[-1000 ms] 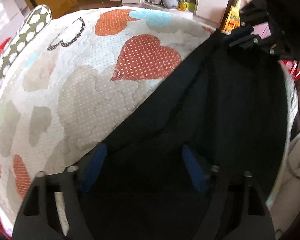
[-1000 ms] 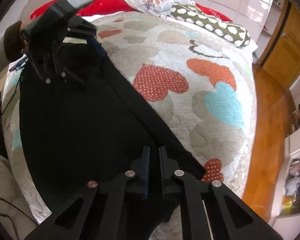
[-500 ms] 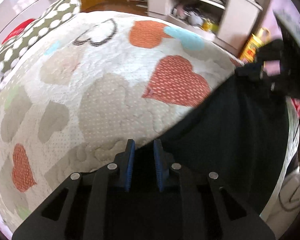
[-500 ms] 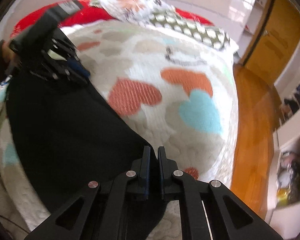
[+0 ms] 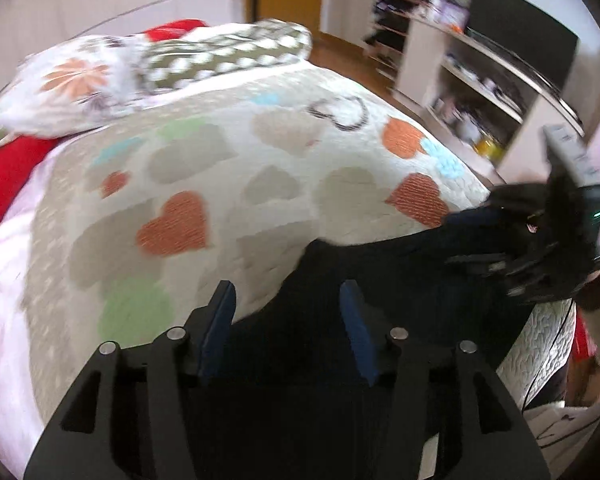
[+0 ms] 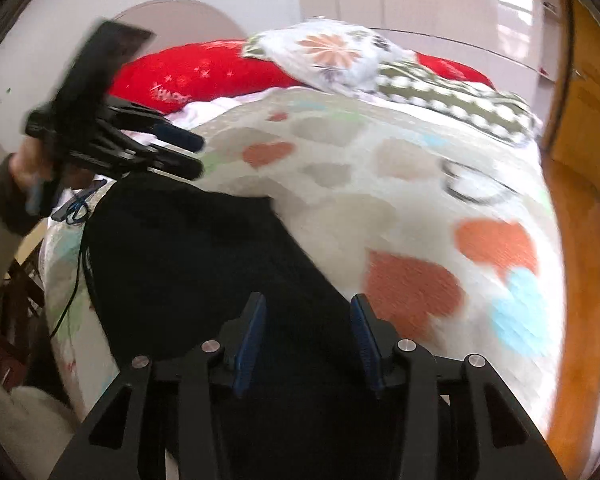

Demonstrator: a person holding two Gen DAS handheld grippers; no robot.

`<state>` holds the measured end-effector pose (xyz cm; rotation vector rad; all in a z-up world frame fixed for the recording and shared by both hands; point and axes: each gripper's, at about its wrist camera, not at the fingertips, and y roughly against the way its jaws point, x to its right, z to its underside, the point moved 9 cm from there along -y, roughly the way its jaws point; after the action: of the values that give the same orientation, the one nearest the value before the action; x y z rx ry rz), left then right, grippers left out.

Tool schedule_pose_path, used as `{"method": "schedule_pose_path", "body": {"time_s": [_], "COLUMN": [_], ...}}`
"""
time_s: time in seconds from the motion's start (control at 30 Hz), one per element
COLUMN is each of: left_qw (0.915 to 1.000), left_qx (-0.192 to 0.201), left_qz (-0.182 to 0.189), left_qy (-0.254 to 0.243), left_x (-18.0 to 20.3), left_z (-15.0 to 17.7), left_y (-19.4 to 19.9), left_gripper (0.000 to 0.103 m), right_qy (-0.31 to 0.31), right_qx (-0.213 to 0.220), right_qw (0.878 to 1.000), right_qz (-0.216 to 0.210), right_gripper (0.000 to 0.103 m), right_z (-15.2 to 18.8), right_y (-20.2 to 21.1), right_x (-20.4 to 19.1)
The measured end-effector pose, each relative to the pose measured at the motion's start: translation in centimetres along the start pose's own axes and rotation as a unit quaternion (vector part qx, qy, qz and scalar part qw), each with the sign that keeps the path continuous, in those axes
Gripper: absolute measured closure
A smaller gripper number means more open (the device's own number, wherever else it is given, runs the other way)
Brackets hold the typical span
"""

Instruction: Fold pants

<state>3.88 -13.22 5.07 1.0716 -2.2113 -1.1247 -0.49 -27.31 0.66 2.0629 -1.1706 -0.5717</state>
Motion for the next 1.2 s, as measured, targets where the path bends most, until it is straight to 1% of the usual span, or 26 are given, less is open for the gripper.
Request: {"method": "schedule_pose_path", "body": {"time_s": [0.07, 0.13, 0.17, 0.2, 0.23, 0.27, 0.3, 0.37, 0.4, 0.43, 0.47, 0.53, 0.6, 0.67, 0.7, 0.77, 0.8, 0.83, 0.9, 0.93, 0.97, 1.0, 1.07, 1.1, 1.17, 1.2], "left_qw": [0.9995, 0.9983, 0.9975, 0.9962, 0.9945, 0.9932, 0.9907, 0.9857, 0.9820, 0.9781, 0.9740, 0.9649, 0.9587, 0.9545, 0.9526, 0.9460, 0.9427, 0.9386, 0.9320, 0.9281, 0.9254, 0.9236, 0.9210, 0.9199, 0.9215, 0.9238], "left_qx": [0.013, 0.020, 0.022, 0.027, 0.034, 0.038, 0.042, 0.042, 0.048, 0.058, 0.066, 0.080, 0.075, 0.059, 0.053, 0.050, 0.050, 0.051, 0.054, 0.056, 0.060, 0.064, 0.071, 0.074, 0.072, 0.066], "left_qz": [-0.013, -0.020, -0.024, -0.029, -0.034, -0.039, -0.048, -0.067, -0.076, -0.078, -0.075, -0.057, -0.036, -0.036, -0.044, -0.060, -0.064, -0.067, -0.064, -0.061, -0.055, -0.040, -0.014, -0.001, 0.017, 0.018], "left_qy": [0.026, 0.050, 0.062, 0.078, 0.093, 0.102, 0.120, 0.149, 0.166, 0.184, 0.203, 0.243, 0.272, 0.290, 0.296, 0.314, 0.324, 0.335, 0.353, 0.363, 0.370, 0.376, 0.383, 0.385, 0.381, 0.377], "left_x": [-1.4, -2.9, -3.5, -4.3, -5.1, -5.6, -6.4, -7.9, -8.7, -9.3, -9.8, -10.5, -10.7, -10.9, -11.0, -11.6, -11.9, -12.2, -12.9, -13.3, -13.5, -13.7, -13.8, -13.7, -13.4, -13.2], "left_z": [1.1, 2.0, 2.4, 3.0, 3.5, 3.8, 4.4, 5.2, 5.6, 6.0, 6.5, 7.8, 9.0, 10.4, 11.3, 12.5, 12.9, 13.4, 14.1, 14.4, 14.5, 14.5, 14.4, 14.4, 14.3, 14.4], "left_y": [1.7, 3.1, 3.8, 4.7, 5.8, 6.5, 7.4, 9.0, 10.0, 10.9, 11.6, 12.2, 11.6, 10.6, 10.2, 9.3, 9.1, 8.8, 7.9, 7.5, 7.2, 6.9, 6.4, 6.1, 5.5, 5.0], "left_gripper": [0.046, 0.041, 0.037, 0.036, 0.036, 0.035, 0.032, 0.030, 0.029, 0.027, 0.020, 0.019, 0.019, 0.019, 0.019, 0.019, 0.019, 0.019, 0.019, 0.019, 0.019, 0.019, 0.019, 0.019, 0.019, 0.019], "right_qy": [0.005, 0.005, 0.004, -0.002, -0.007, -0.010, -0.013, -0.012, -0.008, -0.008, -0.013, -0.019, -0.013, -0.016, -0.026, -0.042, -0.043, -0.045, -0.037, -0.027, -0.008, 0.005, 0.032, 0.042, 0.071, 0.079], "right_qx": [-0.007, -0.016, -0.019, -0.024, -0.029, -0.035, -0.037, -0.032, -0.024, -0.017, -0.012, -0.022, -0.039, -0.035, -0.031, -0.014, 0.000, 0.015, 0.025, 0.028, 0.030, 0.030, 0.025, 0.023, 0.022, 0.021], "right_qw": [1.000, 1.000, 1.000, 1.000, 1.000, 0.999, 0.999, 0.999, 1.000, 1.000, 1.000, 1.000, 0.999, 0.999, 0.999, 0.999, 0.999, 0.999, 0.997, 0.995, 0.992, 0.990, 0.985, 0.984, 0.981, 0.980], "right_qz": [-0.005, 0.004, 0.003, -0.001, -0.008, -0.015, -0.019, -0.020, -0.016, -0.012, -0.009, -0.002, 0.002, 0.008, 0.010, 0.027, 0.018, -0.011, -0.067, -0.090, -0.119, -0.135, -0.166, -0.174, -0.180, -0.180], "right_gripper": [0.059, 0.060, 0.060, 0.062, 0.081, 0.093, 0.099, 0.100, 0.100, 0.100, 0.100, 0.100, 0.100, 0.099, 0.095, 0.081, 0.074, 0.068, 0.063, 0.063, 0.063, 0.063, 0.063, 0.063, 0.063, 0.063], "right_z": [-1.0, -1.6, -1.7, -2.0, -2.0, -1.9, -1.9, -2.1, -2.3, -2.7, -3.0, -2.7, -2.2, -2.3, -2.4, -2.9, -3.2, -3.5, -3.7, -3.6, -3.4, -3.1, -2.2, -1.9, -1.1, -0.9], "right_y": [-2.7, -5.3, -5.8, -6.7, -7.3, -7.8, -8.0, -7.7, -7.1, -6.9, -6.9, -8.0, -9.4, -9.1, -8.6, -6.9, -5.8, -4.7, -3.6, -3.3, -2.9, -2.8, -2.8, -2.8, -3.0, -3.2], "right_x": [-1.3, -1.8, -2.0, -1.9, -1.9, -2.0, -1.9, -1.7, -1.4, -1.2, -0.8, -0.4, -0.6, -0.6, -0.5, -0.3, -0.9, -2.3, -5.4, -7.1, -9.7, -11.4, -15.1, -16.3, -18.7, -19.3]}}
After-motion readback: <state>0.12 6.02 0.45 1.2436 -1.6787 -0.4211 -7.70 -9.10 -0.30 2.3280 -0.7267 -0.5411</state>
